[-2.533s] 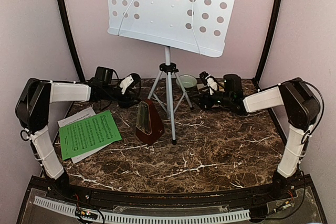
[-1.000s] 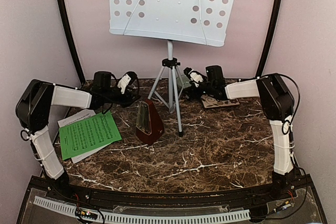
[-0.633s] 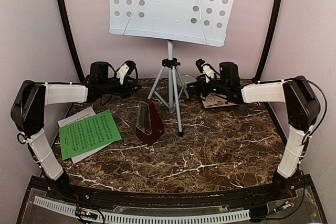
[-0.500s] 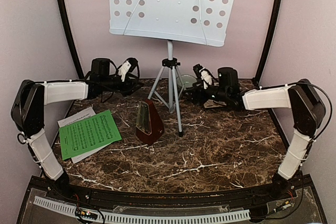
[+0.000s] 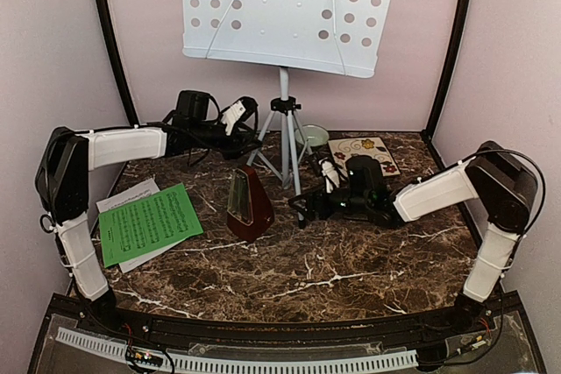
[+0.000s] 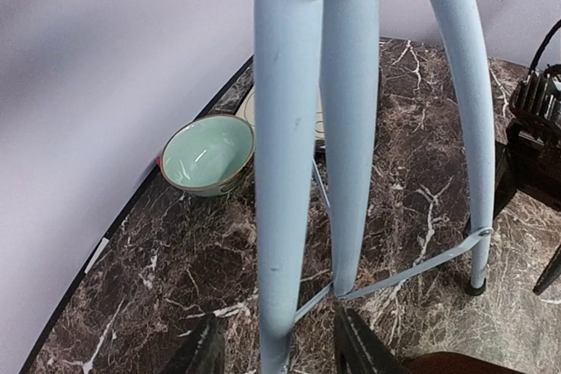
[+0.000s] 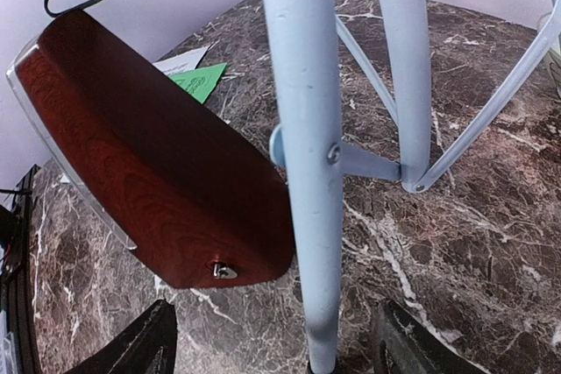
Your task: Set up the instrument practice props
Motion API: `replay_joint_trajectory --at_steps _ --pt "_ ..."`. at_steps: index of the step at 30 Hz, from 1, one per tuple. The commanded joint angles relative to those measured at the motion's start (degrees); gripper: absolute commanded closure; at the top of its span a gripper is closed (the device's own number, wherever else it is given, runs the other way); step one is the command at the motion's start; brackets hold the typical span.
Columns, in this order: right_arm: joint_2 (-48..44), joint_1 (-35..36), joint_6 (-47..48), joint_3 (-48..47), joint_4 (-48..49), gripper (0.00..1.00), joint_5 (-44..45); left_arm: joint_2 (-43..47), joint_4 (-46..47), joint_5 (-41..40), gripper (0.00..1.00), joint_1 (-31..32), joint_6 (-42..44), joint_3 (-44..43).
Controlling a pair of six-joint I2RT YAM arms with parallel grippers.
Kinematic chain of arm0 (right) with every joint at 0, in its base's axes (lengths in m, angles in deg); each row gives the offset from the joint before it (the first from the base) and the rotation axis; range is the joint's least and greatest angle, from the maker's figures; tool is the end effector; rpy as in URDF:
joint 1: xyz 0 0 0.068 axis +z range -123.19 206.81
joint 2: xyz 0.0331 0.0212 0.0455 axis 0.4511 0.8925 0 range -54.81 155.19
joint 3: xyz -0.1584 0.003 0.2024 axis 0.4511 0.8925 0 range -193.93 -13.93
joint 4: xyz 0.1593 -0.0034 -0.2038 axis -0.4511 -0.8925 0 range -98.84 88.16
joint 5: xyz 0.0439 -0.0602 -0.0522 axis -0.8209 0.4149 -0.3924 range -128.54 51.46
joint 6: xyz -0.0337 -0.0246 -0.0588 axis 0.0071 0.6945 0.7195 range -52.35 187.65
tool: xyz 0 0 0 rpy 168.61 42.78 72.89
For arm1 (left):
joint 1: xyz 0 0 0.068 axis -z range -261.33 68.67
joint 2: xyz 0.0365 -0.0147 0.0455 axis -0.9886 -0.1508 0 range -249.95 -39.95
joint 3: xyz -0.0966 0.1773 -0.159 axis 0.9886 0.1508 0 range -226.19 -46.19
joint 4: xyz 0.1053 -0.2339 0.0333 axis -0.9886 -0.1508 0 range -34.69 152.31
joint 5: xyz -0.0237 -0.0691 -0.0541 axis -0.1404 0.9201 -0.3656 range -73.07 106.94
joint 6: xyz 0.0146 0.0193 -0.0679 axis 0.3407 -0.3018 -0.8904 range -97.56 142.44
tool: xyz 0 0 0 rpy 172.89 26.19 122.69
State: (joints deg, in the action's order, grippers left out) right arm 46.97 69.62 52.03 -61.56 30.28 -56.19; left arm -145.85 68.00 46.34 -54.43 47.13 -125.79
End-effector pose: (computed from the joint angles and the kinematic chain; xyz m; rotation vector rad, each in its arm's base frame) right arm 0.2682 0.2730 0.1458 -0.6917 1.9456 0.9540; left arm 0.3875 -0.2293 0.2538 1.1287 1.5486 -0.5197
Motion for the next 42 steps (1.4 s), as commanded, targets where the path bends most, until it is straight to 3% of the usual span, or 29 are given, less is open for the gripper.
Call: replay_joint_trajectory --at_steps 1,10,22,27,42 --pt "3.78 2.40 -3.59 0.13 6.92 0.28 5.92 -0.73 -2.46 -1.38 0.56 1.07 1.20 -3.35" --pt "6.98 3.15 -5.76 0.02 10.70 0.46 9.26 -1.41 -1.32 -3.04 0.62 2.24 1.02 -4.55" --pt "3.93 3.53 -6.04 2.04 5.12 1.00 11.06 -0.43 -1.29 -7.18 0.91 2.98 2.20 -2.83" --pt "0.95 3.59 -5.50 3.36 1.37 1.00 11.32 0.35 0.02 -8.13 1.00 2.94 2.12 -1.27" --pt "-5.32 1.82 -5.80 11.58 -5.95 1.00 10.75 1.58 0.65 -15.71 1.00 2.35 5.26 0.83"
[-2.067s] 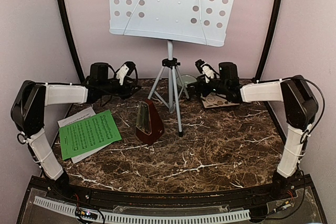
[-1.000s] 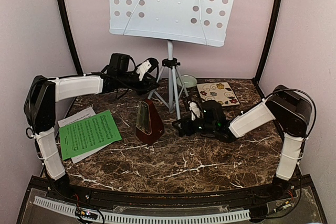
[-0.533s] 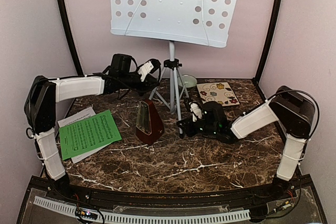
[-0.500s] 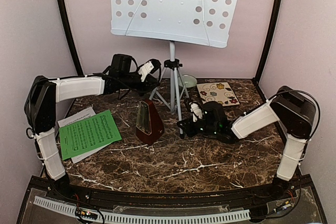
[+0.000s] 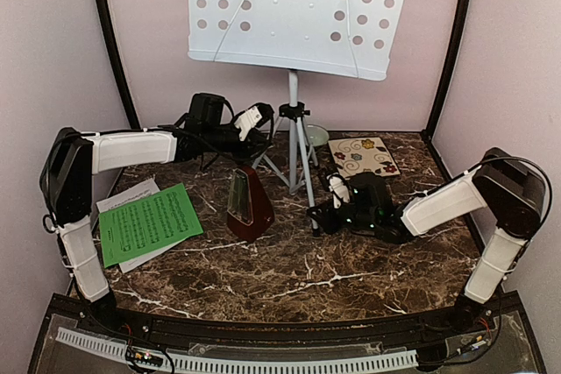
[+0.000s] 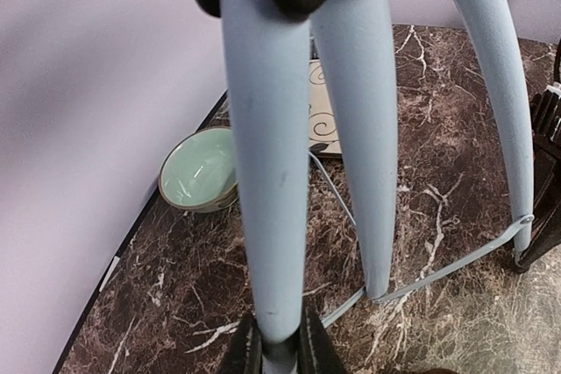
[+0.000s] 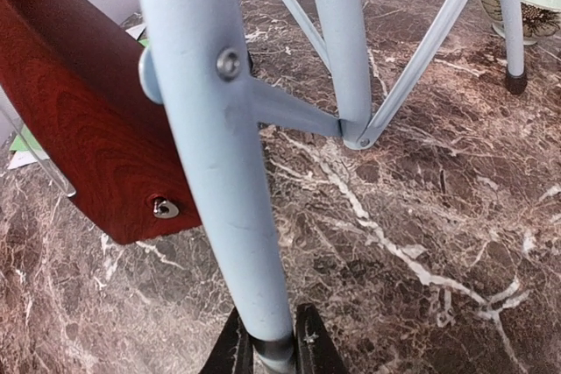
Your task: Set up the instrument practice props
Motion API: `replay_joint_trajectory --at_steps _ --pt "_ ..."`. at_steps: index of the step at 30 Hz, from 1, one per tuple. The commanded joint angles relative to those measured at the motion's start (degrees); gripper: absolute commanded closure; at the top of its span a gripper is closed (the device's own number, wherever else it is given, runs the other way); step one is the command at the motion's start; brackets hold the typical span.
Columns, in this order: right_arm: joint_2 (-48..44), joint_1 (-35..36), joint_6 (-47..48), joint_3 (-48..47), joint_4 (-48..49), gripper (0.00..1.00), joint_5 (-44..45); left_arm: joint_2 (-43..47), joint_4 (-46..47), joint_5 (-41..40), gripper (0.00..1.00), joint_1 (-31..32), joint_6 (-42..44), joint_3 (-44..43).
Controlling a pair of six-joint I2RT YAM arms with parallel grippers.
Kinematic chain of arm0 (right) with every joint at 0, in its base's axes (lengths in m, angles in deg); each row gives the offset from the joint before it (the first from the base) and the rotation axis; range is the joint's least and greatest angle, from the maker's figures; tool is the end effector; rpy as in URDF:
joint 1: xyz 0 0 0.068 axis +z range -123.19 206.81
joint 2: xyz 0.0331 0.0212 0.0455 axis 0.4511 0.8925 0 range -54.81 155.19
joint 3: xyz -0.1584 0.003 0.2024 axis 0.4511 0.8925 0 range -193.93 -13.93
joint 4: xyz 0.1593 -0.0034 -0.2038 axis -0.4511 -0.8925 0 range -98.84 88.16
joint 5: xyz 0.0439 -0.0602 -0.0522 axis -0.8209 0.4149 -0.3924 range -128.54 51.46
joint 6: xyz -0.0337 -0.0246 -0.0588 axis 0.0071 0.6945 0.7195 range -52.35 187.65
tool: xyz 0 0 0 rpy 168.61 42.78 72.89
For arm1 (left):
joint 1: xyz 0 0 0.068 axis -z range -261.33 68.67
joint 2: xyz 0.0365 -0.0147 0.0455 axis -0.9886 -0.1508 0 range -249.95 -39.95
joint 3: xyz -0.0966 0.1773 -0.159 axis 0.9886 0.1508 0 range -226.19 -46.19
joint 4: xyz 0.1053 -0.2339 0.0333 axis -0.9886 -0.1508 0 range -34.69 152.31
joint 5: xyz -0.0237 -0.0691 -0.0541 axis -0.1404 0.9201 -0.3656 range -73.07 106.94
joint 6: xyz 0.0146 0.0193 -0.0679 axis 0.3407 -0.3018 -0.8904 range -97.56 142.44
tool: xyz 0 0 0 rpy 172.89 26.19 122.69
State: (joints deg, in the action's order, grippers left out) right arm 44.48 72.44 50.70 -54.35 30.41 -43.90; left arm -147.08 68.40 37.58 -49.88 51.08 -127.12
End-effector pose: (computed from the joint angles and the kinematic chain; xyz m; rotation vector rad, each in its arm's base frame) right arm 0.2448 0.2582 0.1220 -0.5852 2.0415 0.7656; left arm 0.3802 -0.2571 0.2524 1.1612 1.5246 -0.3786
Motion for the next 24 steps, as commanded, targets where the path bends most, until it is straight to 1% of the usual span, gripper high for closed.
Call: replay_joint_trajectory --at_steps 1,4,8,12,16,17,19,21,24 --pt "-3.13 -1.52 -4.61 5.29 -5.97 1.00 -1.84 2.99 0.44 -6.79 1.00 -2.39 1.14 2.33" --pt "-3.65 -2.99 -5.17 7.14 -5.34 1.00 -3.27 3.28 0.27 -4.98 1.00 -2.64 0.44 2.24" --pt "-2.44 -3.06 -4.56 5.75 -6.40 1.00 -5.00 3.13 -0.80 -2.16 1.00 -2.63 -0.42 1.89" --pt "-3.85 -3.53 -3.54 6.42 -9.90 1.00 -6.04 3.43 -1.89 -4.25 1.00 -3.04 1.04 2.39" --pt "-7.51 -6.08 -2.77 8.78 -12.37 1.00 -6.63 4.79 -0.71 -5.68 1.00 -4.51 0.33 3.21" --pt "-9.69 -6.80 -2.30 8.79 -13.05 1.00 -6.63 5.13 -0.38 -5.98 1.00 -4.81 -0.01 3.16" --pt "-11.23 -7.98 -0.74 7.46 -15.32 1.00 -5.98 5.63 0.16 -6.38 1.00 -4.81 -0.27 3.14" --pt "-10.96 -8.39 0.42 5.65 -16.55 1.00 -6.30 5.91 -0.02 -5.45 1.00 -4.83 -0.59 2.96" --pt "-7.06 -8.28 0.49 5.42 -15.18 1.00 -8.21 6.71 0.66 -5.38 1.00 -4.43 -0.61 4.33"
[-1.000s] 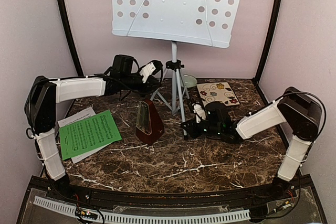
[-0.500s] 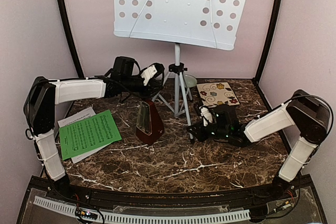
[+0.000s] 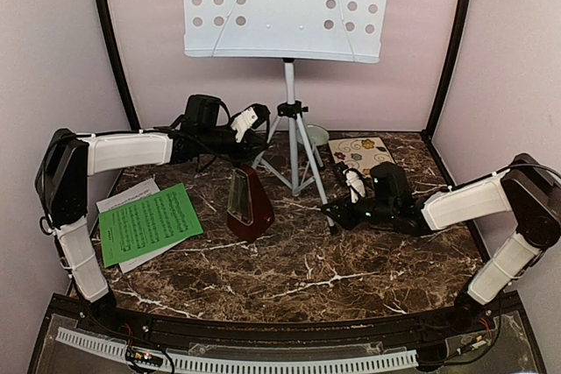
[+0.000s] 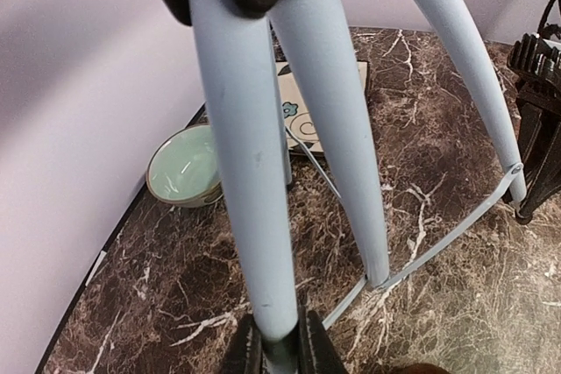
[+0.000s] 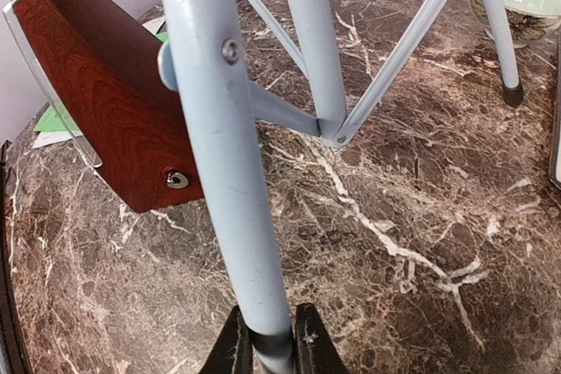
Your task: Set up the instrument practice props
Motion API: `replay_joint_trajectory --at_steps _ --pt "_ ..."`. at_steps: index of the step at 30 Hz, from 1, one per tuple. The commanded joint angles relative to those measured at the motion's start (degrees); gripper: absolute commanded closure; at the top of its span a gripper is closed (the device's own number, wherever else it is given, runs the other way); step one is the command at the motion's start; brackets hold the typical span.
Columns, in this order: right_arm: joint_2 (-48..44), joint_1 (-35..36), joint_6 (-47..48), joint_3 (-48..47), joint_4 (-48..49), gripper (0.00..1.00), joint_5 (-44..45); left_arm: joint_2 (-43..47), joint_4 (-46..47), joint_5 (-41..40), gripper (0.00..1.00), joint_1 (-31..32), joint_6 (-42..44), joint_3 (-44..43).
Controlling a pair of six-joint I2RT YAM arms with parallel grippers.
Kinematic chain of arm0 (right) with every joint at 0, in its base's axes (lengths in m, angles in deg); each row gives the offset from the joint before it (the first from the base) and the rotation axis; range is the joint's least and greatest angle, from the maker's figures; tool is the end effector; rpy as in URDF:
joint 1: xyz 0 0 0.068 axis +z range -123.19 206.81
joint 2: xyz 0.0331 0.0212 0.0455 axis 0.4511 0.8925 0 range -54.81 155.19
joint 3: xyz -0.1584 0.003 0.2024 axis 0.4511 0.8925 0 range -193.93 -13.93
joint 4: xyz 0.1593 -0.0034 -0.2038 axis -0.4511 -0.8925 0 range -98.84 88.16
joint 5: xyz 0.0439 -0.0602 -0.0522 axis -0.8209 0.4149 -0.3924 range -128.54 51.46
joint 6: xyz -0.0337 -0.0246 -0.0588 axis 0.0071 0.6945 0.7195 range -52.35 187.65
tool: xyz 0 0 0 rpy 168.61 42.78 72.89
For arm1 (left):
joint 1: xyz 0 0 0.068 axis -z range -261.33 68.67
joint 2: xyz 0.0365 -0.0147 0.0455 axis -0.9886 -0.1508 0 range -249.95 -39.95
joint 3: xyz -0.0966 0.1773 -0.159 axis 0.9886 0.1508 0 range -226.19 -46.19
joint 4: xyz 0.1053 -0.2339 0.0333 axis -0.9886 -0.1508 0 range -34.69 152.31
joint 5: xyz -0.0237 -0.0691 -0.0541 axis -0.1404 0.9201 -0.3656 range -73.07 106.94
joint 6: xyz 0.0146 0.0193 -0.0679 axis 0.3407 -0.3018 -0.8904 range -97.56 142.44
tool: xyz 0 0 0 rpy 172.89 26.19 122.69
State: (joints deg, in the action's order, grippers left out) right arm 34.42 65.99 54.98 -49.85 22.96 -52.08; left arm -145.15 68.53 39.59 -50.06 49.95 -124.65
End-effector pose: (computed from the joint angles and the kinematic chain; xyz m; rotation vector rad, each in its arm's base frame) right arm 0.2435 0.2164 0.1399 -0.6398 2.0548 0.7874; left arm 0.3718 -0.2526 0.2518 1.1652 1.5299 -0.4246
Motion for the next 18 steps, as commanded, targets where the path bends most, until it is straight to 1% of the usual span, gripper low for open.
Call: replay_joint_trajectory --at_steps 1,4,9,11,13,18 --pt "4.23 -1.80 -4.04 1.56 -6.85 1.00 -0.34 5.16 1.43 -7.70 1.00 -4.20 0.53 2.74" --pt "5.91 -1.81 -5.03 4.10 -5.51 1.00 -1.02 5.86 2.10 -9.76 1.00 -4.20 1.37 4.30" --pt "7.07 -1.49 -6.31 6.71 -4.58 1.00 -2.22 7.61 1.75 -12.44 1.00 -4.35 2.84 4.45" --pt "8.55 -0.88 -6.63 6.32 -3.87 1.00 -2.40 9.14 0.77 -11.56 1.00 -4.32 2.91 3.44" --pt "9.90 -0.44 -6.65 4.49 -3.72 1.00 -2.05 10.20 1.69 -10.64 1.00 -4.32 2.95 3.25" --pt "10.45 -0.33 -5.40 2.38 -5.16 1.00 -1.03 7.61 0.27 -10.74 1.00 -5.61 2.87 2.18"
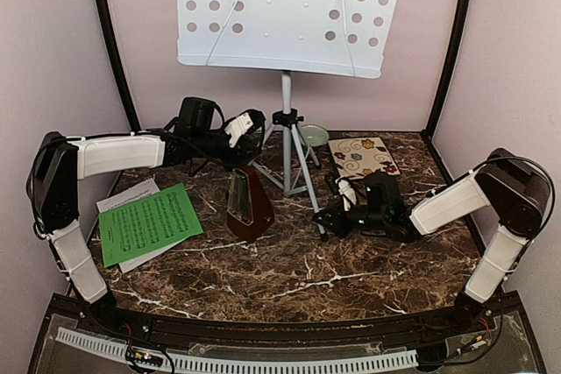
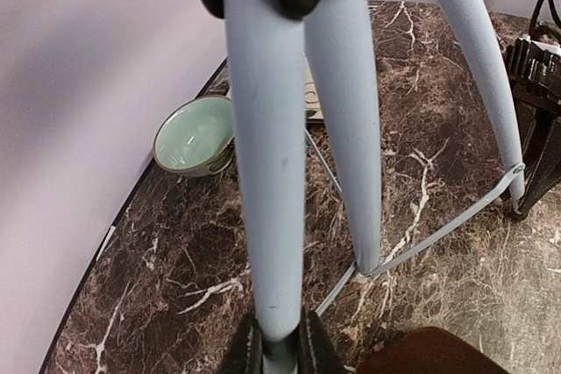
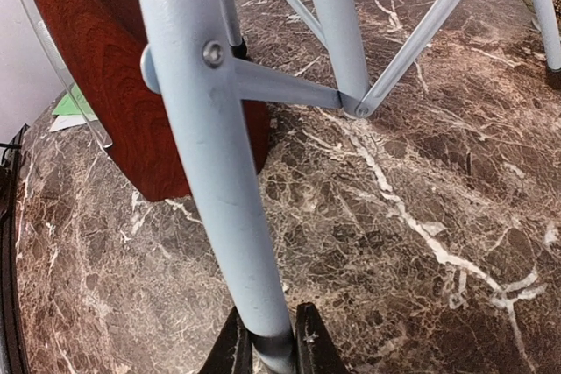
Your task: Set up the instrument practice props
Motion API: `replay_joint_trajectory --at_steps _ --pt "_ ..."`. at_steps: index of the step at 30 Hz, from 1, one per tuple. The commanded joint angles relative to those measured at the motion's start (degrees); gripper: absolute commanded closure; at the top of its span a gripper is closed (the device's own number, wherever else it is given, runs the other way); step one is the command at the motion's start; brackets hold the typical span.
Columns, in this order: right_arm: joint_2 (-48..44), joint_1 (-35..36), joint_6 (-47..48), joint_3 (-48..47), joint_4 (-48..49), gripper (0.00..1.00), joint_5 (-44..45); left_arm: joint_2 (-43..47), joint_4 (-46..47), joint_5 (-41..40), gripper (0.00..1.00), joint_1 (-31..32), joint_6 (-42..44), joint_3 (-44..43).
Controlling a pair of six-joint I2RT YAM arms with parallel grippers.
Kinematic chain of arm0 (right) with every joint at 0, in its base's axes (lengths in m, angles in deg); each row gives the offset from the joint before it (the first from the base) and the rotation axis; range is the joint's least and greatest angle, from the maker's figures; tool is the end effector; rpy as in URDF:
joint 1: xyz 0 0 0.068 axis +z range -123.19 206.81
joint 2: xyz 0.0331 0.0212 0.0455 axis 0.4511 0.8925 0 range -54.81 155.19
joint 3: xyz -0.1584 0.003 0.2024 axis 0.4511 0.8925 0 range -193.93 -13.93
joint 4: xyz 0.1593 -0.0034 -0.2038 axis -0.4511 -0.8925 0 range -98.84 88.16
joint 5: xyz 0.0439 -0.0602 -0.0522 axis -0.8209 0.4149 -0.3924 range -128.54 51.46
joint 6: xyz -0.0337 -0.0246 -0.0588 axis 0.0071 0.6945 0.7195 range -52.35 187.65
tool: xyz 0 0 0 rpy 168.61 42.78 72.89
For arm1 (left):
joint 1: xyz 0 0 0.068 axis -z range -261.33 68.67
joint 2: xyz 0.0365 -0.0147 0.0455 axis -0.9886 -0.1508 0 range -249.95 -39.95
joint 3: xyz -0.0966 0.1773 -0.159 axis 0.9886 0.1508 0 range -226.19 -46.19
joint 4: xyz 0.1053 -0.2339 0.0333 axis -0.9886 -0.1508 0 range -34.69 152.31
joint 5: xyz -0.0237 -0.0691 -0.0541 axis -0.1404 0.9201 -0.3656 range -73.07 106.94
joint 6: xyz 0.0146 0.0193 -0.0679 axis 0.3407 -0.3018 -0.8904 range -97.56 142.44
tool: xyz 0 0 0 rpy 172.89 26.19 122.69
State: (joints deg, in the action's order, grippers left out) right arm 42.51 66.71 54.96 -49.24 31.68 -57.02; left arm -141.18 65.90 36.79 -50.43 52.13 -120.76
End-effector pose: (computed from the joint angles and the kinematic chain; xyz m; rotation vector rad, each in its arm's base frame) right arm 0.2433 0.2280 0.1113 -0.7095 2.0449 0.8821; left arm 0.3596 -0.2387 0.2503 1.1796 1.5717 -0.3552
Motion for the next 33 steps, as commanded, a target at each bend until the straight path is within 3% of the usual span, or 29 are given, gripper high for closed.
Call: replay_joint_trajectory --at_steps 1,7,11,12,14,17,20,22,25,30,33 --pt "1.98 -1.13 -5.14 2.20 -13.99 1.00 4.50 3.33 3.69 -7.01 1.00 -5.82 -0.40 -1.11" --pt "2.51 -0.96 -5.44 2.40 -13.42 1.00 4.35 2.86 8.31 -2.09 1.00 -6.29 -5.72 1.71" --pt "2.69 -0.96 -5.17 3.37 -13.61 1.00 3.94 1.33 4.92 -2.67 1.00 -6.29 -3.86 0.13" --pt "2.56 -0.96 -5.17 3.36 -13.53 1.00 3.40 1.46 4.59 -2.11 0.98 -6.21 -4.04 0.06" --pt "2.37 -0.64 -4.91 2.69 -13.21 1.00 1.63 2.61 5.73 0.01 0.84 -5.99 -5.56 0.93" --pt "0.89 1.13 -4.09 0.16 -13.22 0.79 1.76 4.69 8.85 3.48 0.62 -5.56 -8.23 2.45" --pt "-1.35 2.54 -3.93 -2.32 -13.43 0.47 1.72 6.03 9.04 5.13 0.45 -4.11 -8.87 2.69" --pt "-3.13 2.81 -4.04 -3.52 -13.75 0.34 1.69 6.16 7.94 5.40 0.38 -3.21 -8.67 2.24" --pt "-5.57 2.77 -3.24 -5.20 -15.82 0.26 2.79 6.08 6.19 4.29 0.37 -2.39 -8.19 1.54" --pt "-11.09 2.73 -1.76 -7.93 -18.25 0.24 3.06 7.74 7.11 3.41 0.39 -2.35 -9.35 2.60" --pt "-14.10 2.73 -1.16 -7.77 -17.60 0.18 3.04 10.58 9.02 1.93 0.36 -2.43 -11.46 5.23"
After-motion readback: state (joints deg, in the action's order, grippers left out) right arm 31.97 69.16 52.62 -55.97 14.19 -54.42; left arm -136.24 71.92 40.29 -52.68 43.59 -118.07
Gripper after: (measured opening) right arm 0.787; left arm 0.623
